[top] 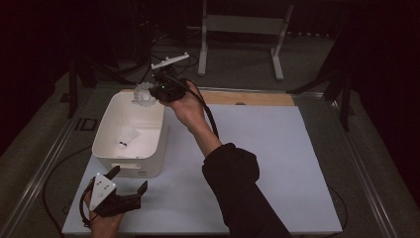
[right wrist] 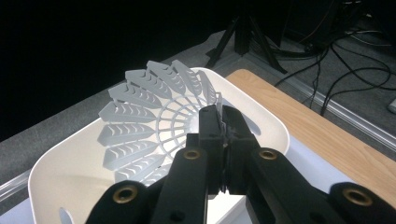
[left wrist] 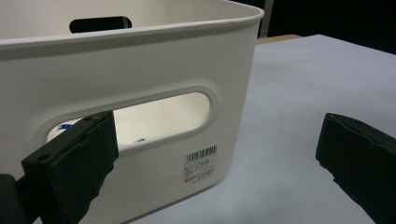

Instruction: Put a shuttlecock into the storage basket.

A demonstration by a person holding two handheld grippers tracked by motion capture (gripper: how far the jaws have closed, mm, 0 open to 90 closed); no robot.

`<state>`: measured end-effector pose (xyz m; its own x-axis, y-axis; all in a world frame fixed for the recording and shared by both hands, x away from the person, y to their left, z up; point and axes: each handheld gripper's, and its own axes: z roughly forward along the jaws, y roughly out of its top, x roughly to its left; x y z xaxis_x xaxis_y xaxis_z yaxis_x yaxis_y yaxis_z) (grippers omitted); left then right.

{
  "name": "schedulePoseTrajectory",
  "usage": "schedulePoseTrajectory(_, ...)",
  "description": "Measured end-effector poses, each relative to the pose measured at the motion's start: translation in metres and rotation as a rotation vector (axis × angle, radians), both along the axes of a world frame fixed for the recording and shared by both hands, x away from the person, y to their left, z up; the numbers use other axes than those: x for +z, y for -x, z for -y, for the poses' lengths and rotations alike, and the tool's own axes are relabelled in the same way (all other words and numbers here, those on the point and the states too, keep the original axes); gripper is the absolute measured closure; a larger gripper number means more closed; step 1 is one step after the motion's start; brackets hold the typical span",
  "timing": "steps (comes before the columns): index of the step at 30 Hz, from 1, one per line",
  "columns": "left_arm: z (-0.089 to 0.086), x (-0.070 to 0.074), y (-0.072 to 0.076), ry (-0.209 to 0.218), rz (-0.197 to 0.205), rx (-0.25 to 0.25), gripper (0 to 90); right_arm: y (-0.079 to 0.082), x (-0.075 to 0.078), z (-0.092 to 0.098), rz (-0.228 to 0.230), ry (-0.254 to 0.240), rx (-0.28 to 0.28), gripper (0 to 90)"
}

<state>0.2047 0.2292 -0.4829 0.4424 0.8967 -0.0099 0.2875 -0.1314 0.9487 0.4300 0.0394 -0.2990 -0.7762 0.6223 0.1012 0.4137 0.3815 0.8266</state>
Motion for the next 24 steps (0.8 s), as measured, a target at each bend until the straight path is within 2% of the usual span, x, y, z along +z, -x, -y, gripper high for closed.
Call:
schedulePoseTrajectory(1,0.000,0.000,0.000,0.002,0.000,0.001,0.0,-0.003,-0.002,-0.001,-0.012,-0.037,-0.004,61.8)
schedulePoseTrajectory(3,0.000,0.000,0.000,0.003,0.003,0.000,0.0,-0.009,-0.006,-0.001,-0.067,-0.077,-0.005,35.2)
schedulePoseTrajectory(4,0.000,0.000,0.000,0.004,0.003,0.000,0.0,-0.011,-0.008,0.000,-0.074,-0.073,-0.025,24.8)
schedulePoseTrajectory(5,0.000,0.000,0.000,0.004,0.004,0.000,0.0,-0.013,-0.009,0.001,-0.079,-0.069,-0.043,23.8)
schedulePoseTrajectory(7,0.000,0.000,0.000,0.003,0.002,0.000,0.0,-0.015,-0.012,0.005,-0.097,-0.079,-0.040,21.8)
schedulePoseTrajectory(11,0.001,0.000,0.000,0.001,0.003,-0.001,0.0,-0.016,-0.013,0.012,-0.085,-0.053,-0.060,13.7)
schedulePoseTrajectory(24,0.001,0.000,0.000,0.000,0.003,-0.001,0.0,-0.010,-0.008,0.024,-0.009,-0.020,-0.068,10.4)
